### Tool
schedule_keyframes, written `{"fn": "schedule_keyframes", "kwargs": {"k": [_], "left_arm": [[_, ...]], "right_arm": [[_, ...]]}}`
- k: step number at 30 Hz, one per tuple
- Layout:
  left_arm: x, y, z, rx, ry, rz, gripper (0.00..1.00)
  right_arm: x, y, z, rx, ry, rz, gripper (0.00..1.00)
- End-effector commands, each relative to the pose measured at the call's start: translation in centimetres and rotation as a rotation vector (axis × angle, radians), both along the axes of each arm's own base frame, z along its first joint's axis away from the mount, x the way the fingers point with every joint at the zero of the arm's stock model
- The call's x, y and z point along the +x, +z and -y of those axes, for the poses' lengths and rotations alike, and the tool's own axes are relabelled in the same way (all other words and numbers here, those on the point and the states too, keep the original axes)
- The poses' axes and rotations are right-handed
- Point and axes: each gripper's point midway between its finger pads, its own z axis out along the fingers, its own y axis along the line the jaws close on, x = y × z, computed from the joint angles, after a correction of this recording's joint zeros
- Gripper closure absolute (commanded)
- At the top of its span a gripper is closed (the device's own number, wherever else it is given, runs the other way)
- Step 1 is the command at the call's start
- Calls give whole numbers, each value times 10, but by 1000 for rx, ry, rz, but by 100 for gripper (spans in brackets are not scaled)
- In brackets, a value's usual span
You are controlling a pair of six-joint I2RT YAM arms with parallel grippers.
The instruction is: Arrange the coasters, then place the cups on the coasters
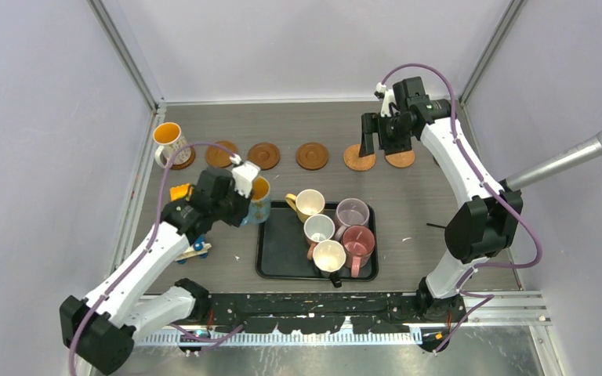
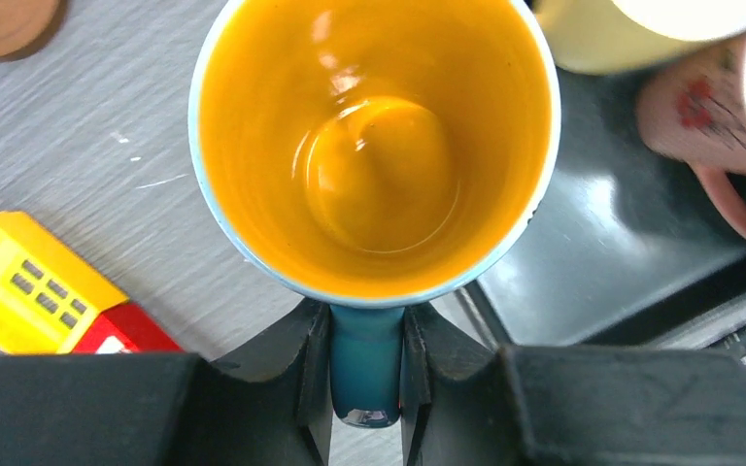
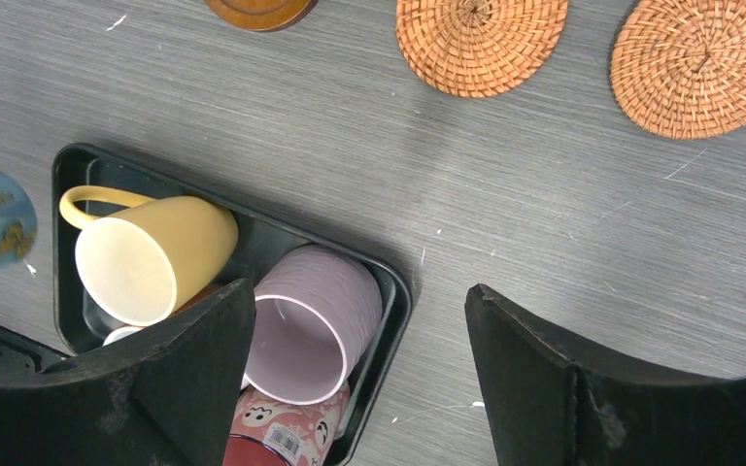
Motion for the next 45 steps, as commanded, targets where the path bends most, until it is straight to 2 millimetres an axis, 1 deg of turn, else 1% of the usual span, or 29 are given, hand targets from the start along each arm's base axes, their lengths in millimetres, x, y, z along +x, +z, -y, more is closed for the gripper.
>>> {"fn": "schedule_keyframes", "kwargs": {"k": [1, 5, 8, 11, 12, 13, 16, 19, 22, 24, 32, 37, 41, 45], "left_arm": [[75, 67, -7, -131, 51, 222, 100], [132, 76, -38, -162, 123, 250, 100], [175, 82, -67, -179, 169, 287, 100], [211, 87, -90, -185, 186, 343, 100], [221, 86, -100, -175, 196, 360, 100], [230, 86, -105, -168, 193, 376, 100], [255, 84, -115, -156, 170, 417, 100], [272, 79, -127, -144, 170, 441, 100], [281, 67, -134, -153, 164, 423, 100], [287, 65, -137, -156, 155, 440, 100], [296, 49, -151, -162, 145, 415, 100], [297, 39, -153, -144, 114, 395, 100], [293, 24, -154, -146, 121, 343, 100], [290, 16, -153, -143, 109, 325, 100]], "right_arm": [[4, 35, -7, 48, 30, 95, 16], [4, 38, -13, 75, 68, 96, 16], [6, 40, -15, 81, 79, 98, 16], [7, 40, -16, 83, 78, 100, 16], [8, 41, -16, 83, 77, 102, 16], [8, 41, -16, 83, 77, 102, 16], [8, 41, -15, 78, 76, 106, 16], [8, 41, -14, 73, 77, 105, 16], [8, 40, -14, 69, 77, 105, 16], [7, 39, -13, 65, 76, 103, 16], [8, 36, -13, 64, 79, 97, 16], [10, 33, -14, 65, 78, 90, 16], [12, 33, -15, 70, 77, 87, 16], [13, 32, -15, 72, 77, 86, 16]]}}
